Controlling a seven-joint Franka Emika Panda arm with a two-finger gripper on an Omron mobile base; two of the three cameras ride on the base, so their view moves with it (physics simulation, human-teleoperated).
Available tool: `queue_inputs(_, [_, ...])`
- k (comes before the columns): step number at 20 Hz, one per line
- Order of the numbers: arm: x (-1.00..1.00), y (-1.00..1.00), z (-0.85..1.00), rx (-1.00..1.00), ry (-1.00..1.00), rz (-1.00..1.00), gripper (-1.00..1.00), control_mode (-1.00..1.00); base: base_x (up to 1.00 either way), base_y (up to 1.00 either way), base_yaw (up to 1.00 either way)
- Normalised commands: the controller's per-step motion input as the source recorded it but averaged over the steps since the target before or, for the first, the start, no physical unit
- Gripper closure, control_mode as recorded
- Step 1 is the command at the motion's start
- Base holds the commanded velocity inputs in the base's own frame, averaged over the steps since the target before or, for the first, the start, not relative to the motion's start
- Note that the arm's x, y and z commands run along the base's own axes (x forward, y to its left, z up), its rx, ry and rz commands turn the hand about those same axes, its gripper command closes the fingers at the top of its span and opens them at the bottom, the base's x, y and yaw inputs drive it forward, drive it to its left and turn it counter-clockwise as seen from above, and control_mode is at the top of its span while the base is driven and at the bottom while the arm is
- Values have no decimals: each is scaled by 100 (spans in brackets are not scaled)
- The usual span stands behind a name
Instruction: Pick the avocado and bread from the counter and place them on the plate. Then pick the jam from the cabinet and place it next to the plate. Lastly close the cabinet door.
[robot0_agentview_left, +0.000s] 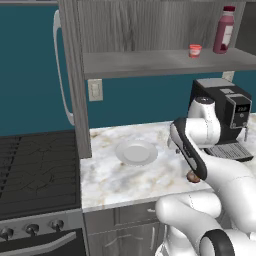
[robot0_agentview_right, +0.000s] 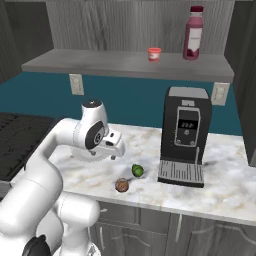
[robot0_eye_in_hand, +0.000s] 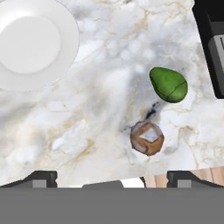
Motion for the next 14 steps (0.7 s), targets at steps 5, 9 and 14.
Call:
queue_inputs(5, [0, -30, -24, 0, 0, -1, -100, -100, 0, 0, 0])
queue_inputs(9, [0, -23, -24, 0, 0, 0, -100, -100, 0, 0, 0])
queue_inputs(14, [0, -12, -22, 0, 0, 0, -100, -100, 0, 0, 0])
